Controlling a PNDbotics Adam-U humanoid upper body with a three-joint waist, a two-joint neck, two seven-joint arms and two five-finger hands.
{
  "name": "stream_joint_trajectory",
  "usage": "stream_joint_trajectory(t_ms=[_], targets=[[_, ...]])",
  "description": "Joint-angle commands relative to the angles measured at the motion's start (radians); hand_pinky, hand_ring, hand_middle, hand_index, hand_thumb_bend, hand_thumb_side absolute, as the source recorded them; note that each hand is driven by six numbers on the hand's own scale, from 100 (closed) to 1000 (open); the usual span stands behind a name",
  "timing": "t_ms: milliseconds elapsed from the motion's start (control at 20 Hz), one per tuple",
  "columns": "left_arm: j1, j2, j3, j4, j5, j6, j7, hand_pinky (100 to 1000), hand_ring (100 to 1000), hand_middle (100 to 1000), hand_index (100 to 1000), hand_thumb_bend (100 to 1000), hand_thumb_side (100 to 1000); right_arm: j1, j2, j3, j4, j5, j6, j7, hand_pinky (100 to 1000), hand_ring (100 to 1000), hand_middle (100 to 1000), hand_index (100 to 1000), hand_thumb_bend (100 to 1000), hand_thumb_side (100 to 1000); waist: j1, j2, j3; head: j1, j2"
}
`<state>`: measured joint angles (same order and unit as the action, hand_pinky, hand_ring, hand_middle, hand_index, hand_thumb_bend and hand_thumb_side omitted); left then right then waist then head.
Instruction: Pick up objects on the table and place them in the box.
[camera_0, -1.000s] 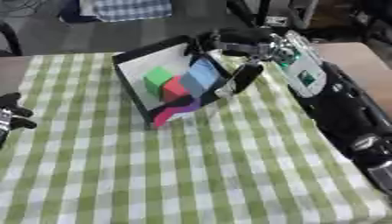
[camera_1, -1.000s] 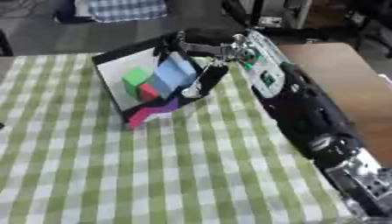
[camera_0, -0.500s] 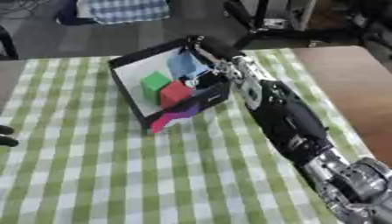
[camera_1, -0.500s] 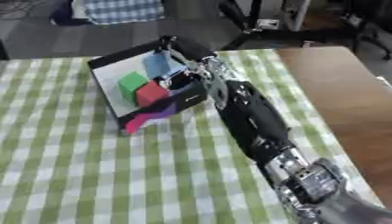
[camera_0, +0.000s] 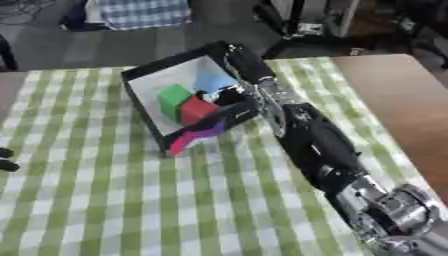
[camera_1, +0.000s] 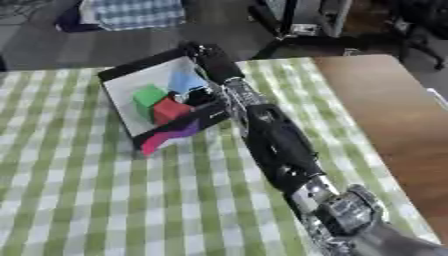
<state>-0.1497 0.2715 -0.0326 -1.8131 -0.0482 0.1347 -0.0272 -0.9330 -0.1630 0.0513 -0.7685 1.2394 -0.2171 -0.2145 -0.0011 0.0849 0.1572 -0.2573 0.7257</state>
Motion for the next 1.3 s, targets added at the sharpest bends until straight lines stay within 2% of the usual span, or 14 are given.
stream_joint_trajectory(t_ms=[50,150,300,400,450,550,650,750,850,950,1150,1300], targets=[[-0.008,0.012,0.003,-0.018,0.004,-0.001,0.001,771,531,548,831,253,815,-0.020,-0.015,0.010,-0.034,-0.022,-0.012,-0.014,914,847,859,949,498,552,0.009,-0.005,-0.005,0.005,-0.006],[-0.004,0.013,0.005,-0.017,0.004,0.000,0.003,771,531,547,831,253,815,-0.014,-0.029,0.025,-0.062,-0.069,-0.032,-0.013,914,843,854,938,468,543,0.006,-0.009,-0.014,0.014,-0.001],[0.005,0.017,0.009,-0.015,0.002,0.000,0.008,771,531,547,831,253,816,0.008,-0.079,0.064,-0.153,-0.184,-0.074,0.007,915,840,848,922,398,520,-0.001,-0.015,-0.033,0.037,0.006],[0.010,0.020,0.013,-0.014,0.000,-0.001,0.012,772,531,547,830,252,816,0.040,-0.131,0.093,-0.247,-0.290,-0.095,0.034,912,834,841,909,305,474,-0.006,-0.019,-0.047,0.058,0.010],[0.013,0.021,0.015,-0.014,0.000,-0.001,0.014,772,531,547,830,252,816,0.062,-0.161,0.106,-0.302,-0.351,-0.100,0.052,910,827,833,902,233,423,-0.008,-0.020,-0.054,0.069,0.012],[0.015,0.020,0.019,-0.013,-0.001,-0.002,0.019,772,531,547,830,250,814,0.125,-0.224,0.126,-0.430,-0.485,-0.095,0.090,924,827,828,894,100,400,-0.012,-0.023,-0.065,0.086,0.018],[0.013,0.018,0.022,-0.012,-0.001,-0.003,0.025,771,531,546,829,249,813,0.221,-0.278,0.126,-0.574,-0.621,-0.072,0.122,931,821,820,881,100,415,-0.016,-0.024,-0.078,0.107,0.024],[0.015,0.015,0.025,-0.011,-0.001,-0.005,0.031,771,529,545,828,248,811,0.315,-0.301,0.106,-0.700,-0.750,-0.032,0.143,927,808,807,870,100,431,-0.018,-0.027,-0.089,0.130,0.032],[0.015,0.012,0.029,-0.010,0.001,-0.007,0.040,770,529,544,827,247,809,0.409,-0.298,0.074,-0.801,-0.847,0.000,0.152,925,805,805,867,100,447,-0.019,-0.029,-0.099,0.157,0.040],[0.015,0.007,0.030,-0.008,0.001,-0.009,0.048,770,530,545,826,247,808,0.499,-0.278,0.038,-0.875,-0.907,0.026,0.156,920,800,802,862,100,483,-0.018,-0.030,-0.108,0.183,0.043],[0.016,-0.004,0.031,-0.006,0.000,-0.013,0.061,769,531,547,826,247,807,0.661,-0.214,-0.029,-0.969,-0.992,0.061,0.138,910,783,787,841,100,551,-0.014,-0.031,-0.120,0.219,0.044],[0.020,-0.014,0.035,-0.005,0.000,-0.018,0.076,769,533,550,825,243,806,0.764,-0.164,-0.057,-1.010,-1.052,0.080,0.119,907,776,781,831,100,604,-0.009,-0.029,-0.131,0.254,0.044]])
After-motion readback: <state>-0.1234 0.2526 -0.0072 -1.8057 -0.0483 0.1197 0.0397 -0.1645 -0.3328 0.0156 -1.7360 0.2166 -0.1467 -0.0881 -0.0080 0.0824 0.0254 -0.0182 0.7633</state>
